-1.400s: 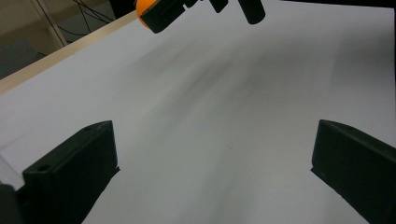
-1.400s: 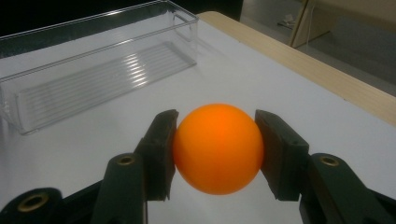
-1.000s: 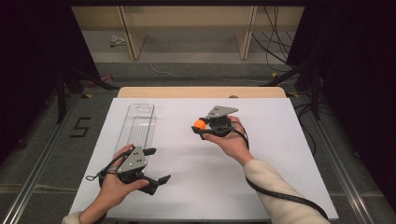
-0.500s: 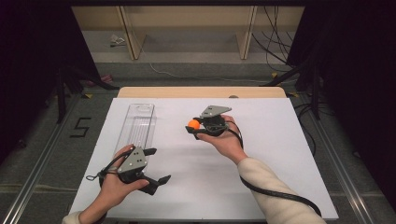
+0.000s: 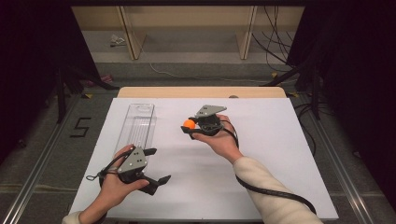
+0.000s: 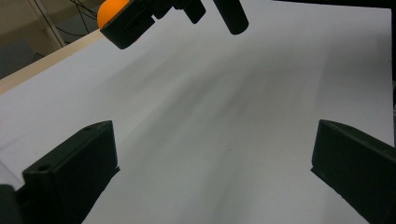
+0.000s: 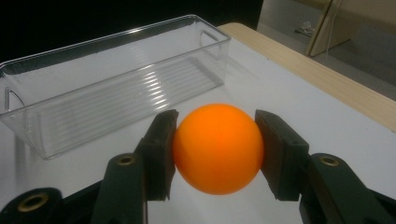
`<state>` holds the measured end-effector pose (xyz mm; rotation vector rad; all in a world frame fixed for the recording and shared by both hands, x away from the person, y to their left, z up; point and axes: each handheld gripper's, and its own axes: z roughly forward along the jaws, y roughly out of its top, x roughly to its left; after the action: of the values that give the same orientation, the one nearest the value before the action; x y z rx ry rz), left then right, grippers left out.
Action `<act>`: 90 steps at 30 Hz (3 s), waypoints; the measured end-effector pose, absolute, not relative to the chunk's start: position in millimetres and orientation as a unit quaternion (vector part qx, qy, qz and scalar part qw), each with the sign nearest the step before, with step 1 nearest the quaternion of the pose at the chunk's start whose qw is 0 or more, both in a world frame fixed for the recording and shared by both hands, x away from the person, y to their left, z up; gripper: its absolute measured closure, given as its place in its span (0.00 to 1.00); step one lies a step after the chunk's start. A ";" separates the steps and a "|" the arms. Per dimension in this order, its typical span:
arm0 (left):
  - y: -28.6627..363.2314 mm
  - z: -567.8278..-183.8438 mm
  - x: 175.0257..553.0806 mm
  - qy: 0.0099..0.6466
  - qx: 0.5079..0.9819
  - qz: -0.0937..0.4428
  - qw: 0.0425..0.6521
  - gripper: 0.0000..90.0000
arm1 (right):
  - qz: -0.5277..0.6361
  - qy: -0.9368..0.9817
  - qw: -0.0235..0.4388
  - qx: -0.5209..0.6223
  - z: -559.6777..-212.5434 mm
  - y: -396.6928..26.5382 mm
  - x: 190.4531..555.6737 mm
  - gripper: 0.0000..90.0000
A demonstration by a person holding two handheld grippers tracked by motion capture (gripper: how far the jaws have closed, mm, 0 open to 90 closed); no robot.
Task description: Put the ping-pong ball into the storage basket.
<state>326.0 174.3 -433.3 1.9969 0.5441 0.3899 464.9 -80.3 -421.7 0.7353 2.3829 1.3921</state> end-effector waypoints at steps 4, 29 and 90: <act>174.3 -433.3 326.1 0.224 0.824 0.161 0.495 0.00 | 0.482 0.827 0.142 0.253 -422.1 -78.1 464.9 0.57; 173.7 -433.5 325.9 0.222 0.825 0.160 0.495 0.00 | 0.484 0.830 0.134 0.243 -422.0 -57.7 466.4 0.57; 172.2 -434.0 325.1 0.215 0.829 0.158 0.492 0.00 | 0.488 0.836 0.121 0.222 -413.7 -15.5 475.5 0.57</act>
<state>325.1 172.2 -434.0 2.0114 0.5224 0.3825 475.5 -15.5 -413.7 0.6481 2.4395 1.4239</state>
